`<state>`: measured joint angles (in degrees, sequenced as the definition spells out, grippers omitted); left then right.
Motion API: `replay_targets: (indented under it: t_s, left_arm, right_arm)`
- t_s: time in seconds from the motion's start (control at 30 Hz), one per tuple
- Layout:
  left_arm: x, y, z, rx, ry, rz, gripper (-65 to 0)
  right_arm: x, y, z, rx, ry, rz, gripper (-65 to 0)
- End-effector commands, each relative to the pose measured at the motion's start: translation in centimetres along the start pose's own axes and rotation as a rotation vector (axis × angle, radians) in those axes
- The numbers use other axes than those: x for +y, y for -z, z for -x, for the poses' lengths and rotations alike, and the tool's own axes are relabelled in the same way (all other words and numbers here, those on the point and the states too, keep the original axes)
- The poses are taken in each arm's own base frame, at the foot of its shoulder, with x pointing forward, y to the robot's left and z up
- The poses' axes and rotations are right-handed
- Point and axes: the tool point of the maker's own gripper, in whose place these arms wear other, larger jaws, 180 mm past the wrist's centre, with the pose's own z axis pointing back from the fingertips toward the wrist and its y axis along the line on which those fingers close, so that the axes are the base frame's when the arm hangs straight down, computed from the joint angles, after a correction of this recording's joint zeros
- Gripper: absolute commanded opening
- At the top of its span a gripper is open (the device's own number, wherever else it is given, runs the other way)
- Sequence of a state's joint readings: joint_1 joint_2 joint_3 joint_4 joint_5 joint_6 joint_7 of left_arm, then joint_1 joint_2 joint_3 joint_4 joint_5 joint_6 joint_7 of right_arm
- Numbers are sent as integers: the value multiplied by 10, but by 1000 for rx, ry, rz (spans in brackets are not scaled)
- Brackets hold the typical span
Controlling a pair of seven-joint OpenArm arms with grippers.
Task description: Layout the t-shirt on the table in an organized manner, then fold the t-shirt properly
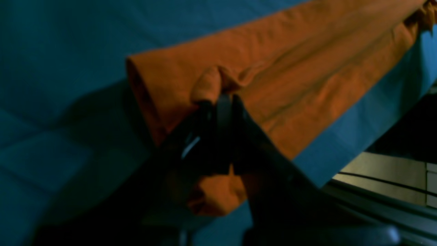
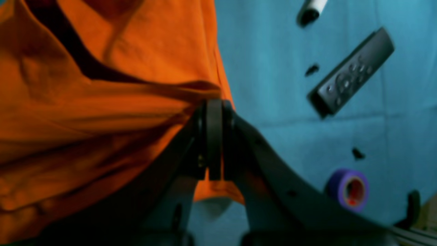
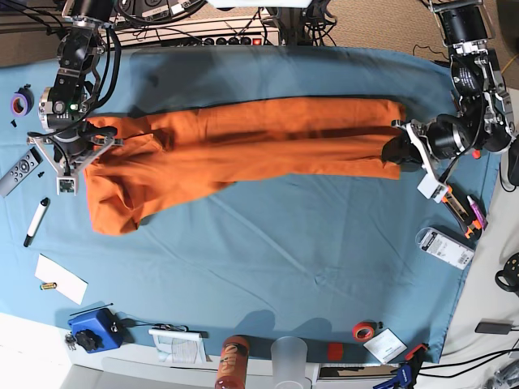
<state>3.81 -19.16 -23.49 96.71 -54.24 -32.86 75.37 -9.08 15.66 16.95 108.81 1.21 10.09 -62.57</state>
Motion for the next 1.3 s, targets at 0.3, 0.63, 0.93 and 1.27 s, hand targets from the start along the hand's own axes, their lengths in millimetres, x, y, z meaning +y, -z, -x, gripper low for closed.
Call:
replay_targets:
  t_s: [0.3, 0.63, 0.93, 1.27]
  left_arm:
    - [1, -6, -14, -37, 24, -4, -650]
    - [0, -6, -13, -35, 39, 0, -631]
    - [0, -7, -17, -55, 38, -1, -484]
    - [1, -7, -20, -69, 40, -7, -484]
  right_arm:
    - [3, -5, 0, -19, 21, -42, -650]
    - [0, -5, -23, -88, 33, -33, -650]
    - [7, -10, -83, -209, -12, -72, -465]
    - [64, -25, -149, -313, -563, -124, -464]
